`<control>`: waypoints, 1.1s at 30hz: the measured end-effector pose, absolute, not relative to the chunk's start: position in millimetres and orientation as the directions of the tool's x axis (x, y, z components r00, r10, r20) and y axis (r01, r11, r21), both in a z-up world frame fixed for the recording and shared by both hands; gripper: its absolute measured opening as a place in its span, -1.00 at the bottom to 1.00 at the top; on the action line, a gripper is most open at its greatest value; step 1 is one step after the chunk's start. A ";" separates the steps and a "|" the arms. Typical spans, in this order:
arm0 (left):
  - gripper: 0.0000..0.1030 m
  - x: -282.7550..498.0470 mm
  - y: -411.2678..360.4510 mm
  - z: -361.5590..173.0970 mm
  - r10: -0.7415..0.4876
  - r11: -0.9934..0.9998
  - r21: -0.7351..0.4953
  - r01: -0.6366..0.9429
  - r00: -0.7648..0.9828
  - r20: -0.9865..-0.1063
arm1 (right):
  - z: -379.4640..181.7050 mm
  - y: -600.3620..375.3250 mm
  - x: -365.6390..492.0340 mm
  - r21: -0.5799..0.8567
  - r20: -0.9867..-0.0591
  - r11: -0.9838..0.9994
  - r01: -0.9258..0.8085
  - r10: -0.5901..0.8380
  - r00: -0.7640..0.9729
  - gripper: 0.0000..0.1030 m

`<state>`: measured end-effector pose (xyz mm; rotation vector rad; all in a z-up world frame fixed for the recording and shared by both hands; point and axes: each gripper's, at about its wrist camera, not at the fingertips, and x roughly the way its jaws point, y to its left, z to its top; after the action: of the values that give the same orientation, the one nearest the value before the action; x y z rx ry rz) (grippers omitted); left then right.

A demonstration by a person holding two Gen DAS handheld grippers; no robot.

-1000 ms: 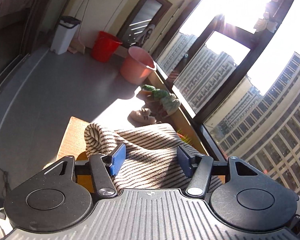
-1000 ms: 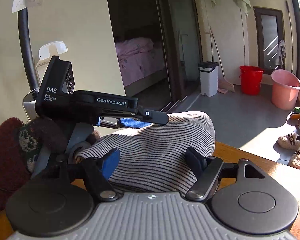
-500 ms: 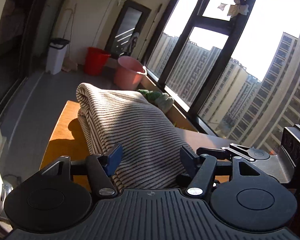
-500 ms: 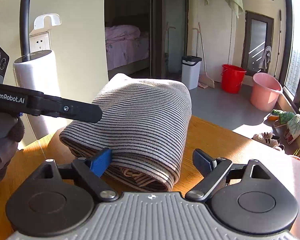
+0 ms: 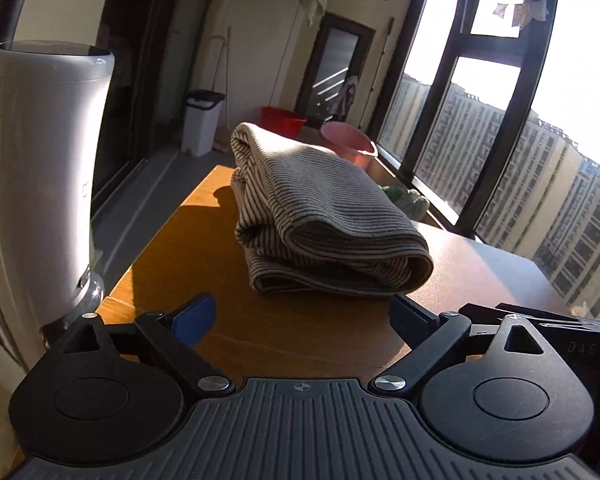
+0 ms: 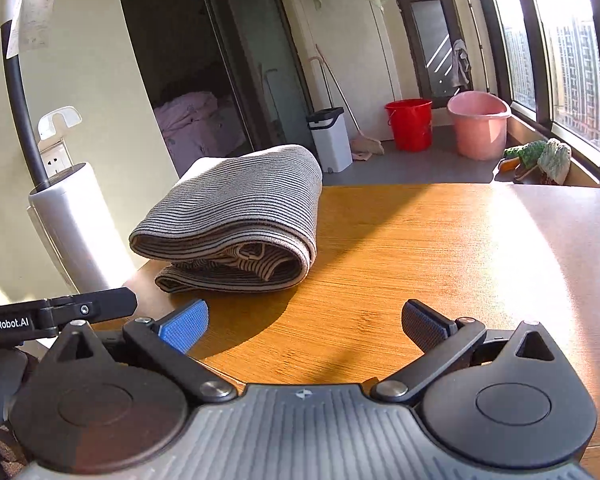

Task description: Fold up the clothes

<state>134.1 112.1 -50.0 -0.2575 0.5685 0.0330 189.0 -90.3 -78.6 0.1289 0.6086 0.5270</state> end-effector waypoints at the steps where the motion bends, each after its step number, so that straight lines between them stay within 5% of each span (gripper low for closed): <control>1: 0.99 129.2 106.6 -54.0 -0.027 0.969 -0.218 -0.116 0.826 -0.563 | -80.0 -88.5 185.6 0.243 -0.544 0.876 -0.417 0.479 0.689 1.00; 4: 1.00 113.7 96.6 -61.0 0.004 0.971 -0.186 -0.147 0.796 -0.605 | -84.3 -86.1 175.1 0.175 -0.618 0.910 -0.376 0.399 0.678 1.00; 15: 1.00 100.8 78.4 -66.9 0.104 0.976 -0.079 -0.202 0.755 -0.647 | -90.0 -78.2 154.1 0.007 -0.664 0.937 -0.349 0.265 0.699 1.00; 33: 1.00 103.7 72.0 -66.0 0.150 0.978 -0.012 -0.208 0.740 -0.655 | -91.5 -80.5 153.6 0.009 -0.654 0.937 -0.350 0.271 0.707 1.00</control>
<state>103.7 72.0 -66.0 -0.0866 0.7108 0.1966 153.6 -80.5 -91.5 -0.1184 0.7063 0.3455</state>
